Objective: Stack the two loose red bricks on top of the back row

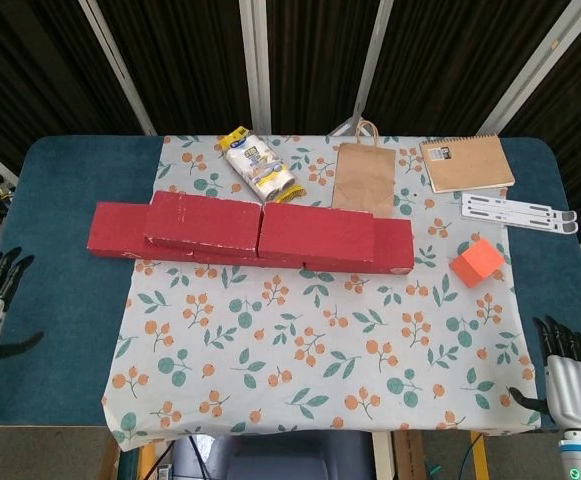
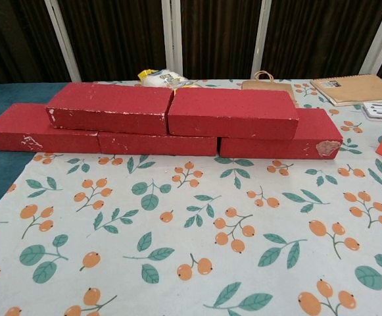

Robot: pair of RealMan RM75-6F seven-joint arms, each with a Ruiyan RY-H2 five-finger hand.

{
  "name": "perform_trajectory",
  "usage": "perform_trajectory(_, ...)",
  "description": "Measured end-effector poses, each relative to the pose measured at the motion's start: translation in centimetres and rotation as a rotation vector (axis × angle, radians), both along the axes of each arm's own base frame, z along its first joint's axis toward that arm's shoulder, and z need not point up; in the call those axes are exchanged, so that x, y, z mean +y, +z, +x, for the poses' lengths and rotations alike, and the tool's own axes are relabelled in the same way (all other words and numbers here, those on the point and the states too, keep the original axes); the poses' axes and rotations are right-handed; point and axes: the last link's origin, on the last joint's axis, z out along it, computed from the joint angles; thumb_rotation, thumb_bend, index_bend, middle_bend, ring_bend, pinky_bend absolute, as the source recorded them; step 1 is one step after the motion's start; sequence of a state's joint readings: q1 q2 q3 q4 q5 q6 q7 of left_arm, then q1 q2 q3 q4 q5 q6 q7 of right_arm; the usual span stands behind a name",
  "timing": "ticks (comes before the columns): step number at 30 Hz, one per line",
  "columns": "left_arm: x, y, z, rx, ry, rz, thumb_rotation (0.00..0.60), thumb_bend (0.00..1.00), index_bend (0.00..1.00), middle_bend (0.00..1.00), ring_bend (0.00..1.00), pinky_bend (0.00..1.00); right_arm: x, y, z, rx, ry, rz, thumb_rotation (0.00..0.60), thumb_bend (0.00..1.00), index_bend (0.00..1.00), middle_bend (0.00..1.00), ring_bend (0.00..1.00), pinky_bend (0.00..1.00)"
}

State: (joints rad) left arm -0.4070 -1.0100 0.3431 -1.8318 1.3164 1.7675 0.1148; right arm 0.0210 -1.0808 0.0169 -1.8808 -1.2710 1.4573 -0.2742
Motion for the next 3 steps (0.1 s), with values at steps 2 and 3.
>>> perform_trajectory(2, -1.3, -0.8, -0.9, -0.013, -0.013, 0.008, 0.600, 0.05, 0.09, 0.00, 0.00, 0.10, 0.1, 0.1, 0.1, 0.003, 0.036, -0.009, 0.600, 0.19, 0.00, 0.00, 0.00, 0.00)
perform_trajectory(3, -1.7, -1.1, -1.2, -0.018, -0.016, 0.008, 0.600, 0.05, 0.09, 0.00, 0.00, 0.10, 0.2, 0.2, 0.0, 0.004, 0.048, -0.014, 0.600, 0.19, 0.00, 0.00, 0.00, 0.00)
